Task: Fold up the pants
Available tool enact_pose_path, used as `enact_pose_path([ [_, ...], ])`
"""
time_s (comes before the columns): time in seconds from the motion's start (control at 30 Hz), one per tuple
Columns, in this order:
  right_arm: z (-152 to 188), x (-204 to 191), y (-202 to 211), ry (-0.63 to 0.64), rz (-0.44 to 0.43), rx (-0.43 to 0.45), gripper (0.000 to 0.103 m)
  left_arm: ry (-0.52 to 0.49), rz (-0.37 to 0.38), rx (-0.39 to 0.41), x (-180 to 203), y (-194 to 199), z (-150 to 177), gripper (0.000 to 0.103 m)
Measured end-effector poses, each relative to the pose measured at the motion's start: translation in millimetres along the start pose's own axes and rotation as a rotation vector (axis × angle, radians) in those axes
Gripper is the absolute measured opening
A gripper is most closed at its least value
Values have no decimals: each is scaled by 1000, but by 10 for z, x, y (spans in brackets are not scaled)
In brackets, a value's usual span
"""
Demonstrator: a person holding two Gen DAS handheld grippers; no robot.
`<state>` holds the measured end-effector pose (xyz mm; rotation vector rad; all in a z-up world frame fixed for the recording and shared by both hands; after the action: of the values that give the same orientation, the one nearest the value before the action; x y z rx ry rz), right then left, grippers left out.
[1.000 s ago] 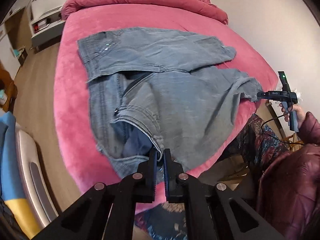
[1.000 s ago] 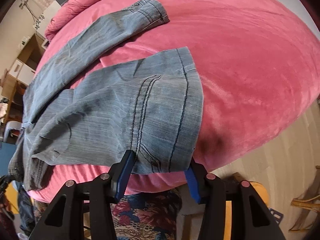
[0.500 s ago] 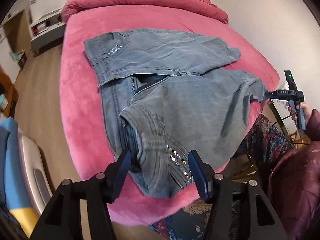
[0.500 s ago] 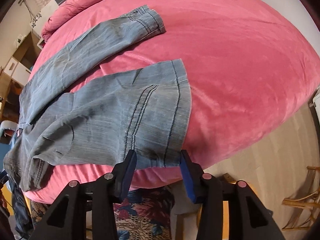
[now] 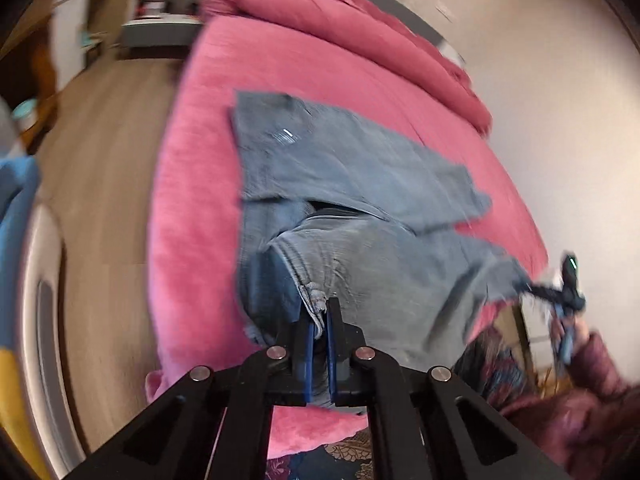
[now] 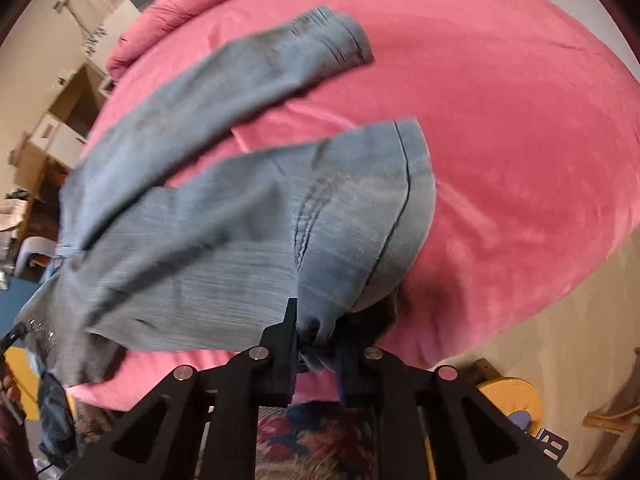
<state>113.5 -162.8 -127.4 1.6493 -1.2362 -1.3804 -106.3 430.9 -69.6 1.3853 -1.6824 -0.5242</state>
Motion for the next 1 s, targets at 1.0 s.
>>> enact_pose_path([
  [1.0,-170,592,-55,-160,35,86,46,354,-376,-99,-342,182,595,5],
])
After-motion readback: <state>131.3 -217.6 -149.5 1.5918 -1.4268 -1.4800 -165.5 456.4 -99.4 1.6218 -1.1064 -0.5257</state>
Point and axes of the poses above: each gripper's, at about its wrist camera, not at the fingertips, and y roughly against the way its jaws point, x to its right, z to its underside, the point moved 1 cm from there along -y, roughly the way its jaws point, and after that the axes turned 12 degrees about -y, right-handed, at the moved point
